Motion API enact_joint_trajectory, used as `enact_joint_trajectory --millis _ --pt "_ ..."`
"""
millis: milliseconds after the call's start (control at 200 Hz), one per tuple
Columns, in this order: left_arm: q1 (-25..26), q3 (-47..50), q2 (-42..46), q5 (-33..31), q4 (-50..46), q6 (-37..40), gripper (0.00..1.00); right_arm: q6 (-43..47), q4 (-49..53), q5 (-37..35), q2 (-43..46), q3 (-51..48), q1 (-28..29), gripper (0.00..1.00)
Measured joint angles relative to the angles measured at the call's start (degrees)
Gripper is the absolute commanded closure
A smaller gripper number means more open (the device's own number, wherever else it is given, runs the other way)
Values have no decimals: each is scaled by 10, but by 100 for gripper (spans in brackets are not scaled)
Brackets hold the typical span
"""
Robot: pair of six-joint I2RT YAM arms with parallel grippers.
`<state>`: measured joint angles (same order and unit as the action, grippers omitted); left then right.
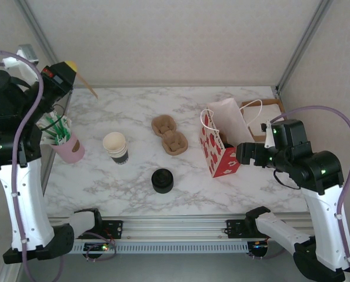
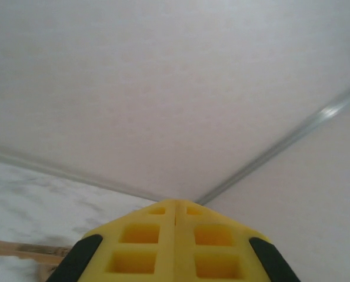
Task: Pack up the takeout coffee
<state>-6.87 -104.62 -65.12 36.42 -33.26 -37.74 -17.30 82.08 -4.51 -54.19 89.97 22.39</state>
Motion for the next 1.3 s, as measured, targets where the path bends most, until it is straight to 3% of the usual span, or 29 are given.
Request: enact_joint_trajectory --millis 160,315,471,601,786,1297 --pt "128 15 -14 -31 60 -23 100 0 0 0 -12 5 0 1" --pt "273 -17 -90 -91 83 -18 100 2 0 0 -23 5 0 1" --pt "395 -127 -219 -138 72 5 100 2 0 0 -32 5 0 1" --pt "465 -260 -327 -153 54 25 100 2 0 -1 -33 5 0 1" --pt "514 -400 -428 -150 43 33 100 2 0 -4 -33 4 0 1" --pt "518 -412 -549 -147 43 35 100 2 0 -15 -30 -13 0 1"
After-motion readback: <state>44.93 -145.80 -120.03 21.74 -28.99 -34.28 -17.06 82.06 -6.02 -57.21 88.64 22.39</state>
